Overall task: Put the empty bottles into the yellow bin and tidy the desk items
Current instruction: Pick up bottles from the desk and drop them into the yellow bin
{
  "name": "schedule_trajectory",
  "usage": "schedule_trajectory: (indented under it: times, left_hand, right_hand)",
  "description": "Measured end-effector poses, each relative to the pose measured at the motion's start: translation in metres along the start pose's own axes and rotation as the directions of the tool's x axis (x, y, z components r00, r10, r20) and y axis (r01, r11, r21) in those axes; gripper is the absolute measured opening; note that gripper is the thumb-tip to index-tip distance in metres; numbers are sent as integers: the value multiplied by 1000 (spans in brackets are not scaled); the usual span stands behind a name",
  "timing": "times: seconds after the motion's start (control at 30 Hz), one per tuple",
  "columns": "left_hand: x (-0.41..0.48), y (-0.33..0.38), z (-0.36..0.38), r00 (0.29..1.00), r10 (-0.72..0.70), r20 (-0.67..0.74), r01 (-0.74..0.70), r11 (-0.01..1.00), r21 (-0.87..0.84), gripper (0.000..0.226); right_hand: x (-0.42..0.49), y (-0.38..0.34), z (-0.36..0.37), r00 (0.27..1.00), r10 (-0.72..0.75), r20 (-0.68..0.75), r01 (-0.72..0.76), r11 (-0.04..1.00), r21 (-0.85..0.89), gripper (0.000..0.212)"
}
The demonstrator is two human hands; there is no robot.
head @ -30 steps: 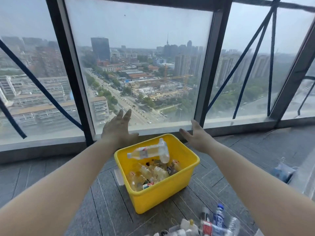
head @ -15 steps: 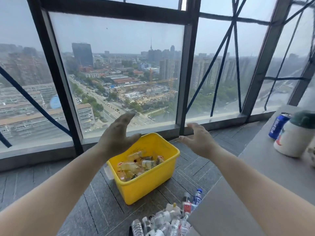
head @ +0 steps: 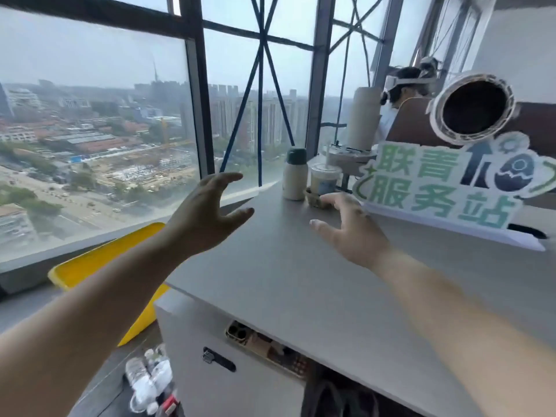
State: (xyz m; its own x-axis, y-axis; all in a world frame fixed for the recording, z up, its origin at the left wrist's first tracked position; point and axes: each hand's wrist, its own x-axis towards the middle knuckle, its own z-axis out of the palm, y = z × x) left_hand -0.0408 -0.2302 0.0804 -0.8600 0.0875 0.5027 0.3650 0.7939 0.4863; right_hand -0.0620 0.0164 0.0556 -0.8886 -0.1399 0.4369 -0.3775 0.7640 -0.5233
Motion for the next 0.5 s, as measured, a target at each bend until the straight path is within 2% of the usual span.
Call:
schedule_trajectory:
  times: [0.23, 0.5]
  left_hand:
    - [-35, 124, 75, 991, 102, 86, -94, 991, -98, 61]
    - [-73, 209, 107, 962, 230, 147, -205, 964, -167, 64]
  right_hand:
    - [-110, 69, -116, 982, 169, -82, -176, 980, -91, 53]
    - [-214, 101, -205, 941, 270, -206, -311, 929, -200, 57]
